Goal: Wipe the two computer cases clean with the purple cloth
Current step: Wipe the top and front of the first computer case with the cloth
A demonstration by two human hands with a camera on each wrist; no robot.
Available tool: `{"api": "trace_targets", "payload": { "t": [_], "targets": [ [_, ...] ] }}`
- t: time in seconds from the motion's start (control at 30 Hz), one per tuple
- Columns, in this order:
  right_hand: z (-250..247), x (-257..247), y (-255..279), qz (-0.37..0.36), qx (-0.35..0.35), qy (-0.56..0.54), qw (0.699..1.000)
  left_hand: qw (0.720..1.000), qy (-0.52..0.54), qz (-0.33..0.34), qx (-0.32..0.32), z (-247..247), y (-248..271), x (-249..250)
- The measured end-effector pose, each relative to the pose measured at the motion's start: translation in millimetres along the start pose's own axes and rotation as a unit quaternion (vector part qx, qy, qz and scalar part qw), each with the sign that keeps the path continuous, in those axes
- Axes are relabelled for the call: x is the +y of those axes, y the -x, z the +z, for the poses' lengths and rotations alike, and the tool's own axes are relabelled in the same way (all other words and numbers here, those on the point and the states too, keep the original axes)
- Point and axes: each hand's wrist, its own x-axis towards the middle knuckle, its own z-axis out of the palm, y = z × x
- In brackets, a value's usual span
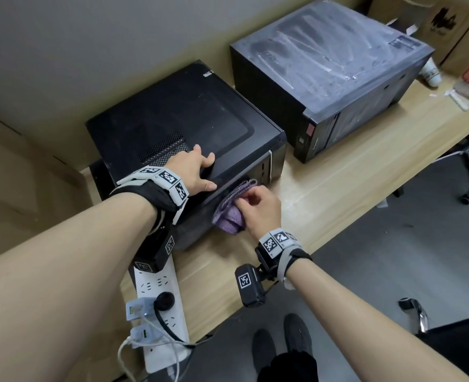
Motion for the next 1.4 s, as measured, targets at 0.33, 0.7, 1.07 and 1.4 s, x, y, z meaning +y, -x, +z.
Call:
{"api": "trace_targets", "payload": {
  "t": [0.33, 0.7, 1.07, 1.4],
  "targets": [
    [-10.1, -20.3, -9.6, 0.119, -0.023, -0.044, 0.992, 1.0, -0.003, -0.004, 0.014, -1.1, 0.2, 2.4],
    [-0.3, 1.7, -2.1, 0.151, -0.038, 0.001, 0.988, 1.0, 0.0, -0.013, 0.008, -0.4, 2.7, 0.3],
    [-11.3, -23.6, 0.8, 0.083, -0.052, -0.127, 0.987, 1.0, 0.011, -0.012, 0.017, -4.6, 6.4, 5.5],
    [26.7, 21.7, 10.3, 0.242, -0.075, -0.055, 0.966, 0.999, 0.02, -0.015, 0.024, -0.2, 6.5, 3.0]
  ]
}}
